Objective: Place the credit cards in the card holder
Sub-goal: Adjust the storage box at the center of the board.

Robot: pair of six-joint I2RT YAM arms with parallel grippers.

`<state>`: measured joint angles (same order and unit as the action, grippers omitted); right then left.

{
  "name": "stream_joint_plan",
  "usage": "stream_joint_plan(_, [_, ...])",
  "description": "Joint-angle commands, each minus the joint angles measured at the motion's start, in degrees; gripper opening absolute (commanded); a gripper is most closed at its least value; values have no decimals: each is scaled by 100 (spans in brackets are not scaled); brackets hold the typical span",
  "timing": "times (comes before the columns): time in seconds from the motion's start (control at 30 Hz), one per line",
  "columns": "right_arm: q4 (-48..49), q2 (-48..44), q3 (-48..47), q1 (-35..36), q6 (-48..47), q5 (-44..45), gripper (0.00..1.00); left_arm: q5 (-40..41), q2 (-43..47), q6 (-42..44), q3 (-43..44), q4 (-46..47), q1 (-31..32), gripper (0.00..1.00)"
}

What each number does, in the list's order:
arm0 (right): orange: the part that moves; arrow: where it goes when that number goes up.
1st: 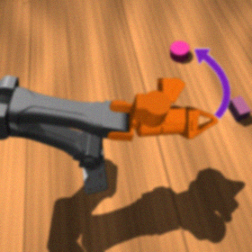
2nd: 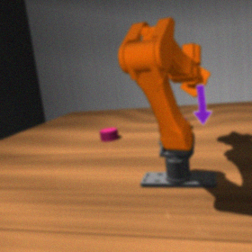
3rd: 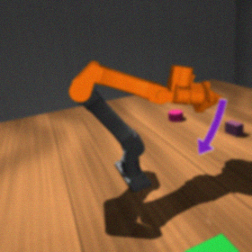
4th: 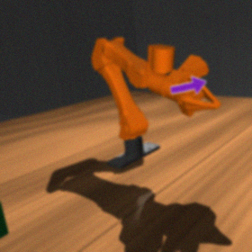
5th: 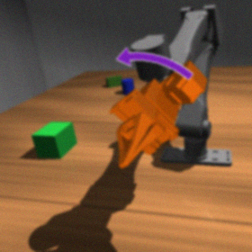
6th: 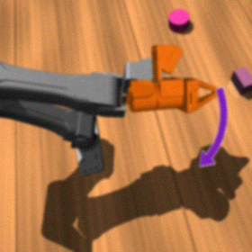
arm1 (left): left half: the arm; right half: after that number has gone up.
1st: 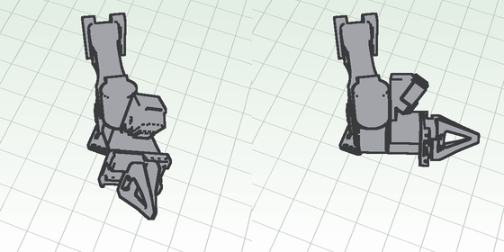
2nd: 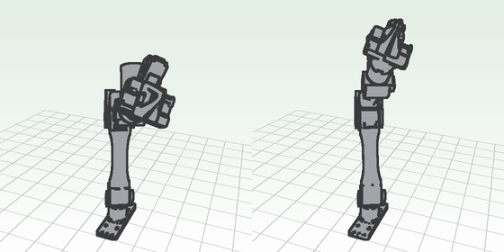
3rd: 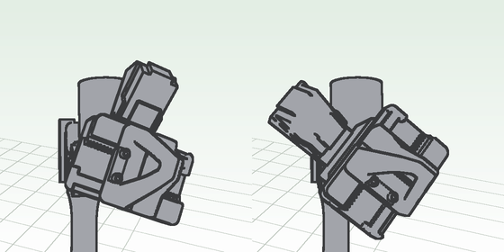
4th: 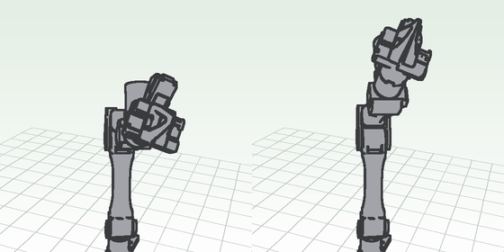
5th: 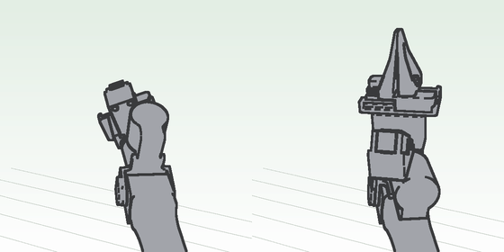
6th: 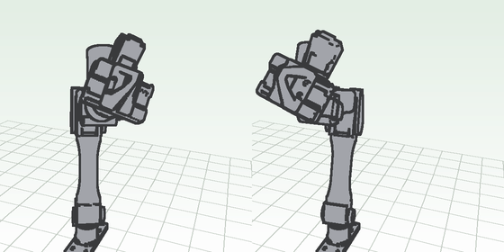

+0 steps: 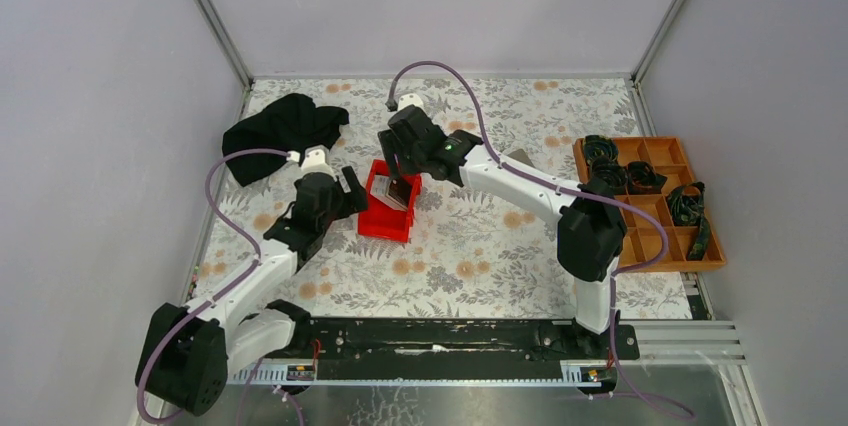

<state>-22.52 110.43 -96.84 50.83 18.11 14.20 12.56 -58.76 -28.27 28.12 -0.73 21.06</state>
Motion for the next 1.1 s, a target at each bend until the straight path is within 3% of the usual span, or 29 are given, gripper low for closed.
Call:
stream_joint_plan(0.0, [-427, -86, -170, -20, 321, 526, 71, -83, 41, -294, -111, -68, 106, 87])
stream_joint_plan(0.47, [-462, -186, 21, -20, 254, 644, 72, 14, -33, -418, -131, -460, 616, 82])
stream_joint_plan(0.93, [-390, -341, 218, -17, 96, 651, 71, 1466, -1121, -1314, 128, -493, 1266, 66])
stream_joint_plan(1.07, [-426, -377, 217, -14, 24, 664, 67, 1769, -1319, -1576, 272, -523, 1430, 52])
